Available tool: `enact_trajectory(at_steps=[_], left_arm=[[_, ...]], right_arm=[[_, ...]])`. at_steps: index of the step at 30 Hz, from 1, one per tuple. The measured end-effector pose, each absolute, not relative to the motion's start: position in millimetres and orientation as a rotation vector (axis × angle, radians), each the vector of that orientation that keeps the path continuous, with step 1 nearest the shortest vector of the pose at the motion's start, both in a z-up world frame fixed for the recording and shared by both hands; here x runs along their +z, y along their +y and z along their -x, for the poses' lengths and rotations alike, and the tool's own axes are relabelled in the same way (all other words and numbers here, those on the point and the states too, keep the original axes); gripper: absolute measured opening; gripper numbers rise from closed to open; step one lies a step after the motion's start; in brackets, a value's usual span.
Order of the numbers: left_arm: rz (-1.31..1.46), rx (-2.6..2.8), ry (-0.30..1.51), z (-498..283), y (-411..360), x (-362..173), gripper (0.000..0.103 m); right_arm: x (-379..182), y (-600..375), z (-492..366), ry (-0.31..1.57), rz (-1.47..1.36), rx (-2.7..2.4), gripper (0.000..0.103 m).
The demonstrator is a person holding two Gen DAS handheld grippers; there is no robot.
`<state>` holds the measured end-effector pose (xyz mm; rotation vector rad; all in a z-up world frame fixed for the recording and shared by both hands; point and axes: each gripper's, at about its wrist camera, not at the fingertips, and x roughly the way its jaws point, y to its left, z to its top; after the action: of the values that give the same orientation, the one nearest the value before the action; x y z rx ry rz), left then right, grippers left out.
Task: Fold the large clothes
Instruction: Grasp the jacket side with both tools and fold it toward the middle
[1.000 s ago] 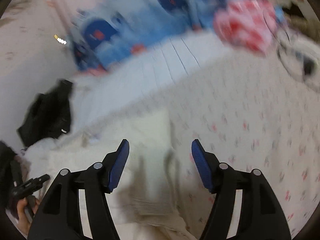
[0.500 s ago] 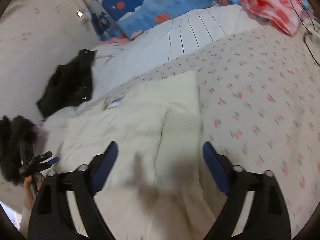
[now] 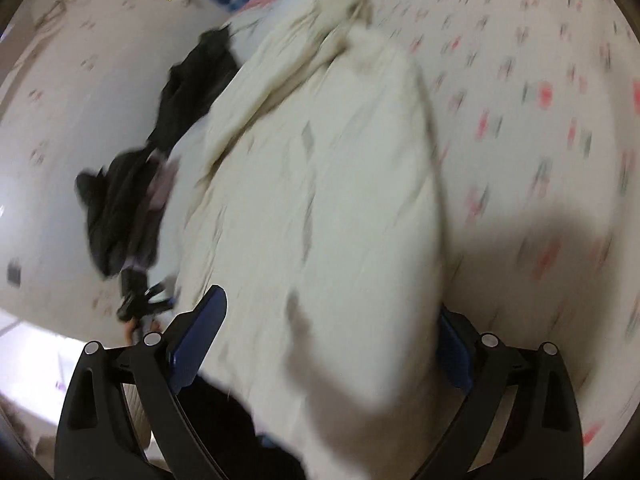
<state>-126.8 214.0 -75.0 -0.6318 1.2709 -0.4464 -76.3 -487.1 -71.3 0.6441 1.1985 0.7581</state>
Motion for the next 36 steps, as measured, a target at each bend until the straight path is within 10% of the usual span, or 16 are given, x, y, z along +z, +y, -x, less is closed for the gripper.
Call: enact_trajectory(at_steps=[11,14,15,18,36], left_arm=[[0.792,-0.444,1.253,162.1,215.5,-89.7,0.095],[0.750,-0.404,1.269,161.3,212.4,-93.7,0.066],[0.769,-0.406,1.271,162.1,215.4,-94.3,0.032],[0.770,-0.412,1.255,163.5,214.4,-87.7,0.017],[0.730,-0.646,0.923,253.3,228.9,106.1,0.012]], right_arm=[[-75.9,-500.7,110.5,1.152,-0.804,0.775,0.096],[-73.7,-495.2,109.2,1.133,-0.796,0.810,0.095],[-69.4,-492.8,111.1,1.109,-0.807,0.839,0.082],[-64.1,-490.3,107.3,1.071,-0.828,0.834,0.026],[99.3,-554.1,209.6,0.698,-0.791,0.949,0.015]])
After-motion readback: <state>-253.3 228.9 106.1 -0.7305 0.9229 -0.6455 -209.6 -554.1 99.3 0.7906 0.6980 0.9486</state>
